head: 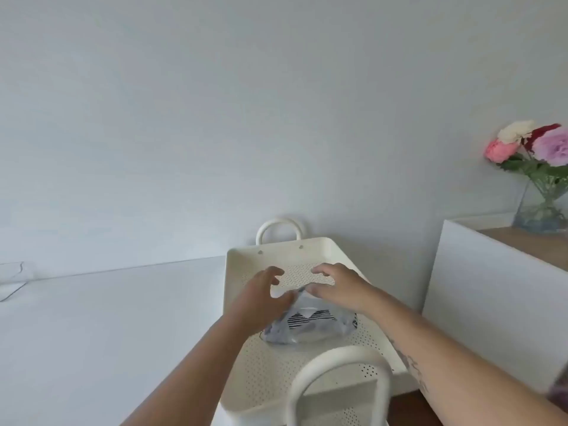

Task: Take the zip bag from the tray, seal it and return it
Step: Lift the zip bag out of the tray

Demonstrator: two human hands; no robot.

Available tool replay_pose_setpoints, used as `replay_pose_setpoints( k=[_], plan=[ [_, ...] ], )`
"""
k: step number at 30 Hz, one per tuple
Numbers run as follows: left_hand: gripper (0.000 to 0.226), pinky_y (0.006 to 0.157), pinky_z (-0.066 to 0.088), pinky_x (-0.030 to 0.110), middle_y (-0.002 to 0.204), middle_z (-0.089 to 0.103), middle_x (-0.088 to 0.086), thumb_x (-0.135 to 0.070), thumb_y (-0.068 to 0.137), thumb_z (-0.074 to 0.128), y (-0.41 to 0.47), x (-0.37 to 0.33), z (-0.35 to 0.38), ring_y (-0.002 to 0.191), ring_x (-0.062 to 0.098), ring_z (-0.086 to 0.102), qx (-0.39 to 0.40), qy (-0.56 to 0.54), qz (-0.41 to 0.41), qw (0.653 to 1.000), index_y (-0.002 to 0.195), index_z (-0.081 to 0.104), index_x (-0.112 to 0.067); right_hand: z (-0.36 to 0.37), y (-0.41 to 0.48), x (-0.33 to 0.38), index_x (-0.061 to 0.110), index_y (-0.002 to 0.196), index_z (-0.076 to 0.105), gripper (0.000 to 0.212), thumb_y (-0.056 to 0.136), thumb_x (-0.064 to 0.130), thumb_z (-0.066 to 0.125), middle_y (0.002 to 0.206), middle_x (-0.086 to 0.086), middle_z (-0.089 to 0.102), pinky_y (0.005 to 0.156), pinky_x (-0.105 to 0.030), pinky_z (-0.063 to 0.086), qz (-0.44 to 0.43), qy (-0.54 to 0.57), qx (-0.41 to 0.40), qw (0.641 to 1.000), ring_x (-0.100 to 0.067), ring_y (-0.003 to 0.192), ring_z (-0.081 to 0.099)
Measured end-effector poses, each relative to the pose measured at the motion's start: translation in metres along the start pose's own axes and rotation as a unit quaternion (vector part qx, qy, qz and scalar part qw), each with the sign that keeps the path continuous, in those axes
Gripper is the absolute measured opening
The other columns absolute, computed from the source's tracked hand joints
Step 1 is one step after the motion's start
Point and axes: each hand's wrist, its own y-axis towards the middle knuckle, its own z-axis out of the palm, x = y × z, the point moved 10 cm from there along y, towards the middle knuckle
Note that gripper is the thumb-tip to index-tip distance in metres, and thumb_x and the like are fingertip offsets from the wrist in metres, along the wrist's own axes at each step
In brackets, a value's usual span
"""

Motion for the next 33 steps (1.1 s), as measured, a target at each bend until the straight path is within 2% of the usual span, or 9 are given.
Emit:
replay_pose_setpoints(
  k=[5, 9, 14, 17, 21, 23, 25, 29, 33],
  plan=[
    [0.067, 0.086, 0.052, 0.037, 0.125, 0.054, -0.001, -0.057, 0.078, 0.065, -0.016, 0.010, 0.021, 0.101, 0.018, 0.060, 0.041, 0.016, -0.040, 0.998, 0.135, 0.045, -0.028, 0.016, -0.014, -0.016, 0.031, 0.144, 0.036, 0.069, 0.084, 0.049, 0.064, 0.140, -0.006, 0.047, 0.100, -0.033, 0.040, 0.026, -0.016, 0.040, 0.999, -0.021, 0.126, 0.049],
    [0.066, 0.082, 0.041, 0.028, 0.120, 0.059, -0.003, -0.062, 0.076, 0.064, -0.019, 0.007, 0.033, 0.097, 0.009, 0.051, 0.052, 0.045, -0.020, 0.997, 0.132, 0.048, -0.030, 0.022, -0.014, -0.019, 0.025, 0.134, 0.047, 0.046, 0.091, 0.036, 0.060, 0.130, -0.005, 0.055, 0.091, -0.030, 0.042, 0.016, -0.045, 0.037, 0.998, -0.020, 0.113, 0.055],
    [0.034, 0.077, 0.051, 0.033, 0.098, 0.062, -0.007, -0.041, 0.087, 0.061, -0.017, 0.003, 0.030, 0.085, 0.012, 0.056, 0.024, 0.051, -0.002, 0.998, 0.119, 0.058, -0.031, 0.020, -0.010, -0.012, 0.025, 0.103, 0.057, 0.008, 0.096, 0.024, 0.053, 0.091, 0.010, 0.061, 0.066, -0.017, 0.039, -0.007, 0.008, 0.003, 1.000, -0.007, 0.082, 0.057],
    [0.025, 0.074, 0.052, 0.033, 0.093, 0.063, -0.007, -0.037, 0.091, 0.056, -0.012, 0.004, 0.018, 0.082, 0.013, 0.059, -0.020, 0.019, 0.005, 1.000, 0.114, 0.061, -0.028, 0.010, -0.006, 0.001, 0.028, 0.096, 0.056, 0.008, 0.097, 0.024, 0.050, 0.075, 0.013, 0.056, 0.054, -0.013, 0.032, -0.021, 0.050, -0.028, 0.998, 0.002, 0.061, 0.047],
    [0.024, 0.061, 0.044, 0.023, 0.085, 0.058, -0.014, -0.040, 0.093, 0.053, -0.001, 0.003, -0.010, 0.072, 0.006, 0.056, -0.085, -0.002, 0.015, 0.996, 0.113, 0.061, -0.028, -0.005, 0.003, 0.034, 0.029, 0.097, 0.058, 0.011, 0.098, 0.027, 0.048, 0.092, -0.009, 0.066, 0.059, -0.027, 0.036, -0.053, 0.078, -0.054, 0.994, -0.013, 0.067, 0.049],
    [0.021, 0.060, 0.044, 0.023, 0.080, 0.054, -0.016, -0.038, 0.092, 0.055, 0.003, 0.000, -0.031, 0.070, 0.005, 0.057, -0.117, -0.023, 0.026, 0.993, 0.109, 0.062, -0.027, -0.015, 0.008, 0.057, 0.028, 0.098, 0.059, 0.011, 0.099, 0.026, 0.048, 0.096, -0.009, 0.067, 0.060, -0.028, 0.038, -0.077, 0.082, -0.076, 0.991, -0.017, 0.070, 0.052],
    [0.016, 0.059, 0.049, 0.025, 0.081, 0.058, -0.010, -0.038, 0.091, 0.056, 0.008, -0.002, -0.054, 0.070, 0.013, 0.061, -0.139, -0.040, 0.030, 0.989, 0.104, 0.062, -0.032, -0.025, 0.014, 0.082, 0.028, 0.096, 0.058, 0.011, 0.099, 0.025, 0.049, 0.095, -0.005, 0.067, 0.061, -0.023, 0.040, -0.105, 0.091, -0.103, 0.985, -0.018, 0.074, 0.057],
    [0.008, 0.061, 0.056, 0.042, 0.084, 0.065, -0.006, -0.043, 0.091, 0.051, 0.015, 0.002, -0.099, 0.069, 0.021, 0.065, -0.149, -0.085, 0.018, 0.985, 0.097, 0.055, -0.038, -0.040, 0.024, 0.142, 0.024, 0.097, 0.058, 0.011, 0.098, 0.017, 0.050, 0.085, 0.008, 0.059, 0.057, -0.004, 0.036, -0.183, 0.091, -0.139, 0.969, 0.004, 0.066, 0.048],
    [0.005, 0.057, 0.057, 0.038, 0.080, 0.066, -0.008, -0.045, 0.091, 0.053, 0.006, 0.009, -0.153, 0.065, 0.014, 0.067, -0.201, -0.085, 0.040, 0.975, 0.094, 0.055, -0.042, -0.040, 0.031, 0.195, 0.017, 0.106, 0.062, 0.014, 0.098, 0.016, 0.050, 0.096, 0.001, 0.062, 0.060, 0.000, 0.033, -0.240, 0.092, -0.155, 0.954, 0.004, 0.076, 0.050]
  ],
)
